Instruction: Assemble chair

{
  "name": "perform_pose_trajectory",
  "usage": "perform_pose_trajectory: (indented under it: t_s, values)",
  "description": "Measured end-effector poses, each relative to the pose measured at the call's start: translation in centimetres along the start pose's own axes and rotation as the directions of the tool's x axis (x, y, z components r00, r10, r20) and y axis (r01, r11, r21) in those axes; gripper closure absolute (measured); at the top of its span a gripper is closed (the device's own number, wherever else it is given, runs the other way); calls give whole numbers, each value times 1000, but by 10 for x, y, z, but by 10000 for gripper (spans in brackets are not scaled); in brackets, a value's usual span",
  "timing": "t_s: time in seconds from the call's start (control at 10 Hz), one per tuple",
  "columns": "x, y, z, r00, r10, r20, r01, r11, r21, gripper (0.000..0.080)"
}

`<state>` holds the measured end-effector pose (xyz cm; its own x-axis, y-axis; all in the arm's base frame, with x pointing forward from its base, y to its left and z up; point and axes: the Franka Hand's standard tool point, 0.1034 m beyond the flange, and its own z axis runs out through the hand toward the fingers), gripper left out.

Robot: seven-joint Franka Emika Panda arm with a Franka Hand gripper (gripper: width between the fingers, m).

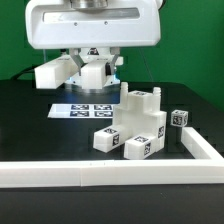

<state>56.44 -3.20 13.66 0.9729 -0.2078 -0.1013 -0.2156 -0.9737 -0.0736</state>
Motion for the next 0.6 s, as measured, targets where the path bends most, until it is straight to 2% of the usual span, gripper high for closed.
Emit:
perform_pose_trajectory:
  t_s: [0.2, 0.3, 0.6]
  values:
    - [-1, 1, 2, 999, 51, 5, -51, 999, -2, 509]
    - [-2, 1, 4, 991, 137, 7, -137, 991, -3, 509]
    - [-5, -14, 5, 905, 426, 10, -426, 905, -8, 509]
